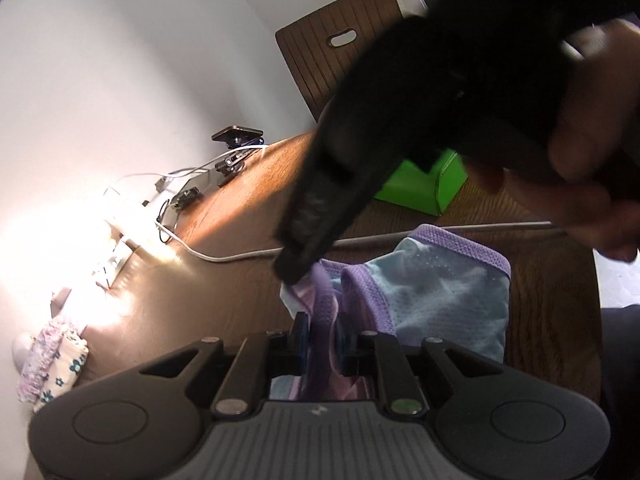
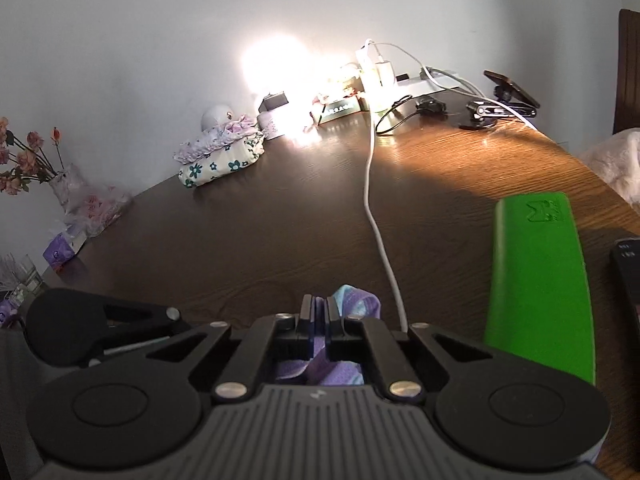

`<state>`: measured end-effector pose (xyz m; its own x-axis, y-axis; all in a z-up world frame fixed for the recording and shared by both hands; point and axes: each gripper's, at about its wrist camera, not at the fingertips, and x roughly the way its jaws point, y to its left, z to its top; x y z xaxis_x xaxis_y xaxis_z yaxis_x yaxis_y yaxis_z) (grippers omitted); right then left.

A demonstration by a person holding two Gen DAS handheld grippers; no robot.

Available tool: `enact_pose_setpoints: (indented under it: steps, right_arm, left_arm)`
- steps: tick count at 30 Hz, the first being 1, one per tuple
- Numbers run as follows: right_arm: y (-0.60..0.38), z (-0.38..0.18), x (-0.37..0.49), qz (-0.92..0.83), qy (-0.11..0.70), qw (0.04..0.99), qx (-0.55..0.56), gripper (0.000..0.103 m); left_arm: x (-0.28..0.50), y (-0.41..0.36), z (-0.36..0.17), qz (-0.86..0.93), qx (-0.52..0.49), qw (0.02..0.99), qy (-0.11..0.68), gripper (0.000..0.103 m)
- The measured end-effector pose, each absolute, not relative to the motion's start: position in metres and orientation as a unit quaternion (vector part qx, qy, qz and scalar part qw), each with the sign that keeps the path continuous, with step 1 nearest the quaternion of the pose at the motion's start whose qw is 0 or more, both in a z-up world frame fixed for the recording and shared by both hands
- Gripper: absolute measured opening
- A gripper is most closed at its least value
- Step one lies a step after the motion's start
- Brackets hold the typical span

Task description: Fold clothes

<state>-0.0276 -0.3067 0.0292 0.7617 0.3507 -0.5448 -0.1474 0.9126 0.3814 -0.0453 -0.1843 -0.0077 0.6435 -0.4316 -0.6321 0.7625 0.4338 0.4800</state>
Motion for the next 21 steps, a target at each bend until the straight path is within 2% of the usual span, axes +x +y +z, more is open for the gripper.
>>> enact_pose_setpoints:
  steps: [1,2,3,4,7,8,11,16,18,21]
  right_arm:
    - [-0.31,0.028,-0.032,0.136,0.314,0.925,0.166,0.003]
    - [-0.313,0.027,-0.037,0.137,0.31,0.925,0.173,0.003]
    - [-0.315,0.026,-0.042,0.139,0.306,0.925,0.179,0.003]
    - [-0.318,0.025,-0.047,0.14,0.302,0.924,0.186,0.003]
    - [-0.327,0.022,-0.061,0.144,0.291,0.923,0.206,0.003]
    - [-0.328,0.02,-0.063,0.144,0.29,0.922,0.213,0.003]
    - [-0.329,0.017,-0.066,0.142,0.296,0.919,0.218,0.003]
    - [-0.32,0.014,-0.067,0.136,0.297,0.925,0.195,0.003]
    - [-0.317,0.012,-0.068,0.134,0.297,0.928,0.183,0.003]
    - [-0.311,0.01,-0.069,0.13,0.296,0.932,0.165,0.003]
  left_arm:
    - [-0.043,-0.181,-0.005,-0.364,0.379,0.821,0.223,0.026]
    - [-0.037,-0.177,-0.001,-0.364,0.362,0.825,0.236,0.038]
    - [-0.032,-0.173,0.002,-0.365,0.343,0.829,0.249,0.045]
    - [-0.026,-0.169,0.006,-0.366,0.324,0.832,0.263,0.046]
    - [-0.004,-0.163,0.009,-0.368,0.271,0.833,0.312,0.039]
    - [0.001,-0.162,0.007,-0.37,0.26,0.831,0.326,0.027]
    - [0.005,-0.16,0.007,-0.364,0.241,0.835,0.336,0.009]
    - [-0.013,-0.157,0.011,-0.334,0.255,0.852,0.313,0.009]
    - [-0.023,-0.155,0.01,-0.322,0.272,0.855,0.301,0.015]
    - [-0.028,-0.144,0.008,-0.32,0.267,0.854,0.313,0.017]
